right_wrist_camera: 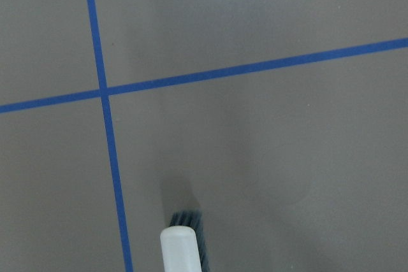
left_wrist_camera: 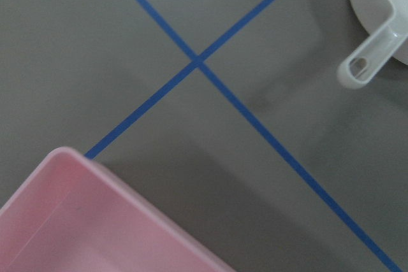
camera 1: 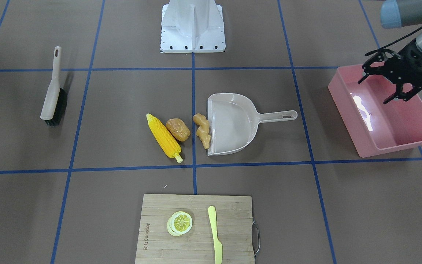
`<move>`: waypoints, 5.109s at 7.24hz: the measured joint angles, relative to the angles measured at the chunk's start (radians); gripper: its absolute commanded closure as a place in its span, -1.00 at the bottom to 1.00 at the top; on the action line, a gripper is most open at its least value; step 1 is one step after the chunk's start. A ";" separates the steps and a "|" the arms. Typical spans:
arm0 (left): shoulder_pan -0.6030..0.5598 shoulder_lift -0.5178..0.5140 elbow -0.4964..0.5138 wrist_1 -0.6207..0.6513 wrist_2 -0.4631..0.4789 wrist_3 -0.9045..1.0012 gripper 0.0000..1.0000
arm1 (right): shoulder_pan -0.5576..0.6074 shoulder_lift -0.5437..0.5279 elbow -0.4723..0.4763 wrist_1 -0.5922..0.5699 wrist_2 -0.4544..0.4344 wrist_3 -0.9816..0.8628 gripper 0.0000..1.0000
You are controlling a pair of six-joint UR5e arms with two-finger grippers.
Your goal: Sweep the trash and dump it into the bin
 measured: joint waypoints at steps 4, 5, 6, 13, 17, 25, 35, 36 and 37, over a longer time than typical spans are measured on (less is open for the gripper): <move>0.252 -0.148 0.020 -0.122 0.210 0.218 -0.98 | -0.135 -0.062 0.072 0.057 -0.025 0.057 -1.00; 0.292 -0.197 0.044 -0.122 0.241 0.326 -0.98 | -0.192 -0.063 0.090 0.066 -0.038 0.116 -1.00; 0.309 -0.221 0.067 -0.122 0.240 0.379 -0.98 | -0.247 -0.067 0.103 0.078 -0.058 0.160 -1.00; 0.320 -0.298 0.179 -0.127 0.234 0.413 -0.98 | -0.517 -0.210 0.148 0.218 -0.217 0.247 -1.00; 0.318 -0.308 0.210 -0.137 0.247 0.413 -0.98 | -0.571 -0.236 0.143 0.217 -0.272 0.256 -0.98; 0.360 -0.317 0.255 -0.148 0.270 0.405 -0.98 | -0.698 -0.285 0.155 0.367 -0.396 0.563 -0.97; 0.360 -0.321 0.328 -0.305 0.266 0.400 -0.98 | -0.742 -0.337 0.130 0.465 -0.463 0.540 1.00; 0.360 -0.319 0.328 -0.309 0.265 0.400 -0.98 | -0.741 -0.337 0.131 0.479 -0.466 0.534 1.00; 0.361 -0.314 0.327 -0.321 0.264 0.391 -0.98 | -0.738 -0.337 0.136 0.486 -0.464 0.527 1.00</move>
